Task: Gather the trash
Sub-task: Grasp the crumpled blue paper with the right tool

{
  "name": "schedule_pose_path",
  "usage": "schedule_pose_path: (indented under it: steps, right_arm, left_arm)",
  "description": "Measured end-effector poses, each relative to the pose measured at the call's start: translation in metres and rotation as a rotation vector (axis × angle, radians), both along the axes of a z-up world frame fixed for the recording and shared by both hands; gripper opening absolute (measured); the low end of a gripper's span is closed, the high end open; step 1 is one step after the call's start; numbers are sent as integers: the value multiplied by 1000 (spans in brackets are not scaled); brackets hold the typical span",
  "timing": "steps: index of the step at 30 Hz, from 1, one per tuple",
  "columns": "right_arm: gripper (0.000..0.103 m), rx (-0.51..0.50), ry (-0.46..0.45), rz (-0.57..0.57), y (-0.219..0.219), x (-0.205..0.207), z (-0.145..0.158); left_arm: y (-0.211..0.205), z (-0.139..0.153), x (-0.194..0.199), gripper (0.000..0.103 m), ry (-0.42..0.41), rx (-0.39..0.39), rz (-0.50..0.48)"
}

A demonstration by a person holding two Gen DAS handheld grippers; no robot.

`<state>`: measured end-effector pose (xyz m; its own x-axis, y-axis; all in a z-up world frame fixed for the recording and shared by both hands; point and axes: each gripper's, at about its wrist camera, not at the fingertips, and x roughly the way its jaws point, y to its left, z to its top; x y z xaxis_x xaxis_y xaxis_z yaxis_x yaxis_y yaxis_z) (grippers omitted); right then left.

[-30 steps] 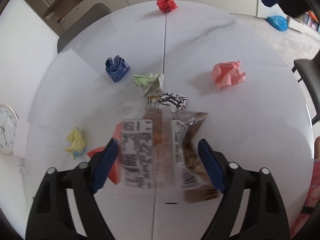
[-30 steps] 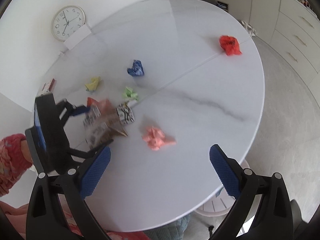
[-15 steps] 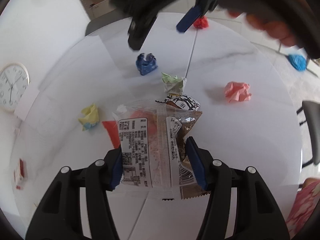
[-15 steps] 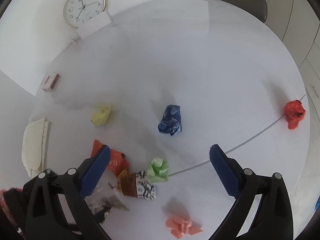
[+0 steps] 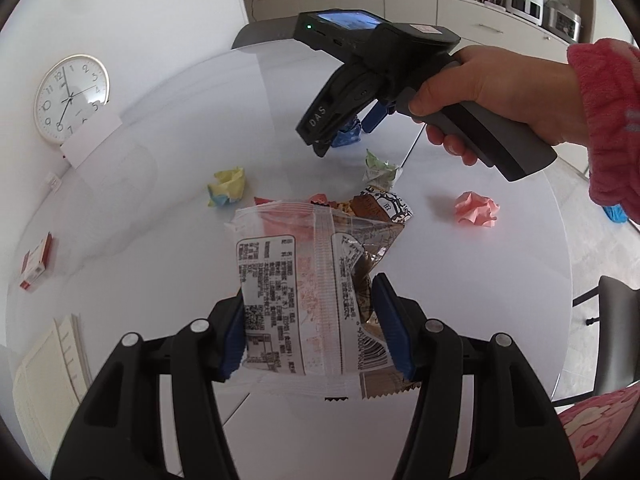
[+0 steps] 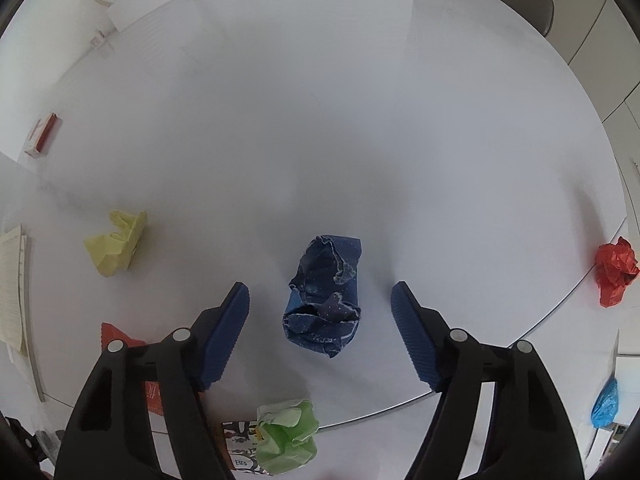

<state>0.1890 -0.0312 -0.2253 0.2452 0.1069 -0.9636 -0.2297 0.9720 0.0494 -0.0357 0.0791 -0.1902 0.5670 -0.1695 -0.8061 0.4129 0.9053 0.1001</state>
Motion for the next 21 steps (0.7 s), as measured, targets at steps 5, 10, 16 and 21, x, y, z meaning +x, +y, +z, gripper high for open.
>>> schedule_pose_path:
  steps: [5,10,16,21]
  right_arm:
    - [40,-35,-13,-3,-2,0,4]
    - [32,-19,-14,-18,-11,-1,6]
    - [32,-15,-32,5,-17,-2,14]
    - [32,73,-77,-19,-45,-14,52]
  left_arm:
    - [10,6,-5,56,-6,-34,32]
    - [19,11,-5,56,-15,-38,48]
    - [25,17,-5,56,-22,-49,54]
    - [20,29,-5,56,-38,-44,47]
